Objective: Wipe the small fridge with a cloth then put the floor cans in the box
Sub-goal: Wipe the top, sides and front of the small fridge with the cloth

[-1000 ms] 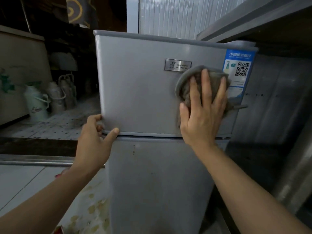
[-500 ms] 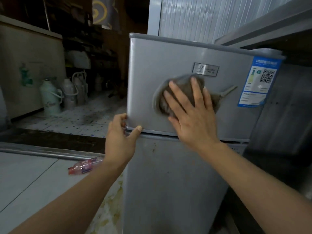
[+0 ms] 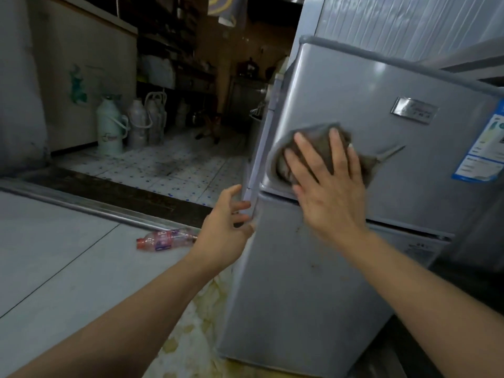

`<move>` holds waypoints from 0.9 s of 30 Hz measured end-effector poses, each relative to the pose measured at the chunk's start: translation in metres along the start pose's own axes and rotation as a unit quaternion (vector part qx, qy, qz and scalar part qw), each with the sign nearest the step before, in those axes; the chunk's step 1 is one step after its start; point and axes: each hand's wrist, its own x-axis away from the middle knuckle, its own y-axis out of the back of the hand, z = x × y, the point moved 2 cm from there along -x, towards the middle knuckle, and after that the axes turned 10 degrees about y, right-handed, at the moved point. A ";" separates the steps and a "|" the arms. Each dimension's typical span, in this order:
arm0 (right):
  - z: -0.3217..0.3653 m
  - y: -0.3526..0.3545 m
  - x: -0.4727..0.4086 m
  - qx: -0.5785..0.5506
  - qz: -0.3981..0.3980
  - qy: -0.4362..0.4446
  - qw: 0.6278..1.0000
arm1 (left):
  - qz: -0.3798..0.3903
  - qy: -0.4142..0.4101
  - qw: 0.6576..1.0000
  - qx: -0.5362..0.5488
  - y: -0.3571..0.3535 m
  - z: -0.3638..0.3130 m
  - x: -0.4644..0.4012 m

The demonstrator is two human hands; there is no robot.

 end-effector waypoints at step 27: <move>0.063 -0.035 0.026 0.022 -0.047 0.150 0.987 | -0.182 0.006 0.983 -0.024 0.012 0.030 -0.005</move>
